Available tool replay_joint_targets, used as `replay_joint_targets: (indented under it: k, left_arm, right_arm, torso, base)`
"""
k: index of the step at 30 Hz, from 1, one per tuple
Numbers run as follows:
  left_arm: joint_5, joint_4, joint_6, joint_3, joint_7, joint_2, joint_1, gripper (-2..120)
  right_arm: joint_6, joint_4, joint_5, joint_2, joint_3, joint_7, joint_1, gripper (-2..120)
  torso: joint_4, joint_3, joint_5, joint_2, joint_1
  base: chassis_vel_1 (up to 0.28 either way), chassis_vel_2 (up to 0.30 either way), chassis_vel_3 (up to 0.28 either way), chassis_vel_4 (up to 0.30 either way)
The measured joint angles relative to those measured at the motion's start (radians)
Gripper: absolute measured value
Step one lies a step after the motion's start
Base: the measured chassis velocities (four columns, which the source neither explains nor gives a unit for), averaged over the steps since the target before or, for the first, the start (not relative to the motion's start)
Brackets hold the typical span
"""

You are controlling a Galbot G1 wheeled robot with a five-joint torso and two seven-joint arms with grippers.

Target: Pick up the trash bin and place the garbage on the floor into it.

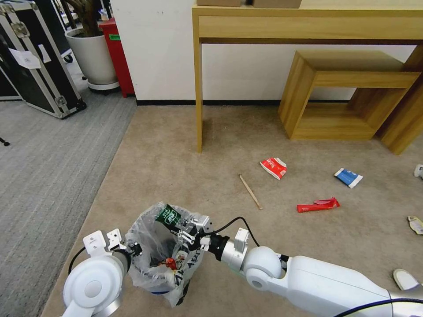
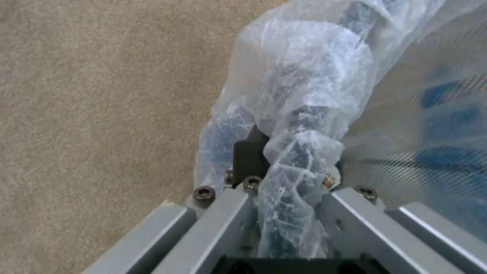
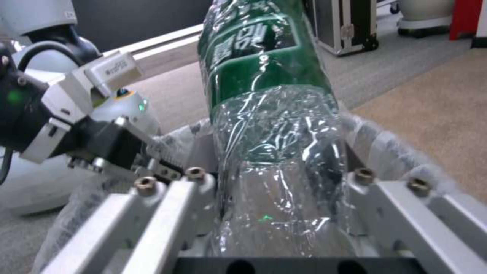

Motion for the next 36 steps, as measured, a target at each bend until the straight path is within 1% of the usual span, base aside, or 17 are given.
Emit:
replay_joint_targets:
  k: [1, 3, 5, 6, 8, 9, 11, 13, 15, 17, 18, 26, 29, 30, 32, 33, 36]
  left_arm:
    - [0.0, 0.0, 0.0, 0.0, -0.001, 0.0, -0.001, 0]
    - [-0.001, 0.0, 0.0, 0.0, -0.001, 0.0, -0.003, 0]
    - [-0.001, 0.003, 0.0, 0.001, -0.001, 0.0, -0.005, 0]
    - [-0.001, 0.003, 0.0, 0.001, -0.001, 0.0, -0.005, 0]
    - [-0.001, 0.004, 0.0, 0.003, -0.002, -0.001, -0.006, 0]
    - [-0.001, 0.004, 0.0, 0.003, -0.002, -0.001, -0.006, 0]
    - [-0.001, 0.005, 0.0, 0.005, -0.002, -0.002, -0.006, 0]
    - [-0.001, 0.005, 0.0, 0.005, -0.002, -0.002, -0.006, 0]
    - [-0.001, 0.005, 0.0, 0.005, -0.003, -0.002, -0.006, 0]
    - [-0.001, 0.005, 0.0, 0.004, -0.003, -0.002, -0.004, 0]
    - [-0.002, 0.004, 0.0, 0.003, -0.003, -0.001, -0.003, 0]
    - [-0.028, -0.003, 0.0, -0.017, -0.009, 0.018, -0.005, 0]
    - [-0.034, -0.003, 0.0, -0.025, -0.01, 0.025, -0.008, 0]
    - [-0.034, -0.003, 0.0, -0.025, -0.01, 0.025, -0.008, 0]
    - [-0.042, 0.002, 0.001, -0.033, -0.01, 0.033, -0.011, 0]
    - [-0.042, 0.002, 0.001, -0.033, -0.01, 0.033, -0.011, 0]
    - [-0.048, 0.004, 0.0, -0.043, -0.011, 0.043, -0.009, 0]
  right_arm:
    - [-0.002, -0.002, 0.001, 0.0, 0.002, -0.003, -0.002, 39]
    - [-0.005, -0.003, 0.002, 0.0, 0.003, -0.006, -0.004, 41]
    - [-0.008, -0.006, 0.002, 0.0, 0.004, -0.013, -0.008, 52]
    - [-0.008, -0.006, 0.002, 0.0, 0.004, -0.013, -0.008, 52]
    - [-0.009, -0.011, -0.002, 0.0, 0.004, -0.019, -0.009, 63]
    - [-0.009, -0.011, -0.002, 0.0, 0.004, -0.019, -0.009, 63]
    - [-0.01, -0.013, -0.003, 0.0, 0.004, -0.02, -0.009, 74]
    - [-0.01, -0.013, -0.004, 0.001, 0.004, -0.018, -0.009, 78]
    - [-0.01, -0.013, -0.005, 0.002, 0.008, -0.014, -0.008, 89]
    - [-0.009, -0.012, -0.005, 0.003, 0.015, -0.012, -0.006, 92]
    - [-0.01, -0.011, -0.005, 0.007, 0.029, -0.003, -0.003, 97]
    - [-0.013, -0.059, 0.045, 0.058, 0.18, 0.023, 0.035, 100]
    - [-0.011, -0.162, 0.055, 0.085, 0.215, 0.016, 0.07, 100]
    - [-0.011, -0.162, 0.055, 0.085, 0.215, 0.016, 0.07, 100]
    - [-0.007, -0.273, 0.048, 0.102, 0.215, -0.005, 0.082, 100]
    - [-0.007, -0.273, 0.048, 0.102, 0.215, -0.005, 0.082, 100]
    - [-0.007, -0.372, 0.032, 0.114, 0.207, -0.043, 0.08, 100]
  torso:
    - [0.0, 0.0, 0.0, 0.0, 0.0]
    - [0.0, 0.0, 0.0, 0.0, 0.0]
    - [0.0001, 0.0, 0.0, 0.0, 0.0]
    - [0.0001, 0.0, 0.0, 0.0, 0.0]
    - [0.0, 0.0, 0.0, 0.0, 0.0]
    - [0.0, 0.0, 0.0, 0.0, 0.0]
    - [0.0001, 0.0, 0.0, 0.0, 0.0]
    - [0.0001, 0.0, 0.0, 0.0, 0.0]
    - [0.0, 0.0, 0.0, 0.0, 0.0]
    - [0.0, 0.0, 0.0001, 0.0, 0.0]
    - [0.0, 0.0, 0.0, 0.0, 0.0]
    - [0.0001, 0.0, 0.0, 0.0, 0.0]
    - [0.0003, 0.0, 0.0, 0.0, 0.0]
    - [0.0003, 0.0, 0.0, 0.0, 0.0]
    - [0.0002, 0.0, 0.0, 0.0, 0.0]
    - [0.0002, 0.0, 0.0, 0.0, 0.0]
    - [0.0, 0.0, 0.0001, 0.0, 0.0]
  base:
    - [0.0, 0.0, 0.0, 0.0]
    - [0.0, 0.0, 0.0, 0.0]
    - [0.0, 0.0, 0.0, 0.0]
    - [0.0, 0.0, 0.0, 0.0]
    - [0.0, 0.0, 0.0, 0.0]
    - [0.0, 0.0, 0.0, 0.0]
    - [0.0, 0.0, 0.0, 0.0]
    - [0.0, 0.0, 0.0, 0.0]
    - [0.0, 0.0, 0.0, 0.0]
    - [0.0, 0.0, 0.0, 0.0]
    - [0.0, 0.0, 0.0, 0.0]
    - [0.0, 0.0, 0.0, 0.0]
    - [0.0, 0.0, 0.0, 0.0]
    - [0.0, 0.0, 0.0, 0.0]
    - [0.0, 0.0, 0.0, 0.0]
    - [0.0, 0.0, 0.0, 0.0]
    - [0.0, 0.0, 0.0, 0.0]
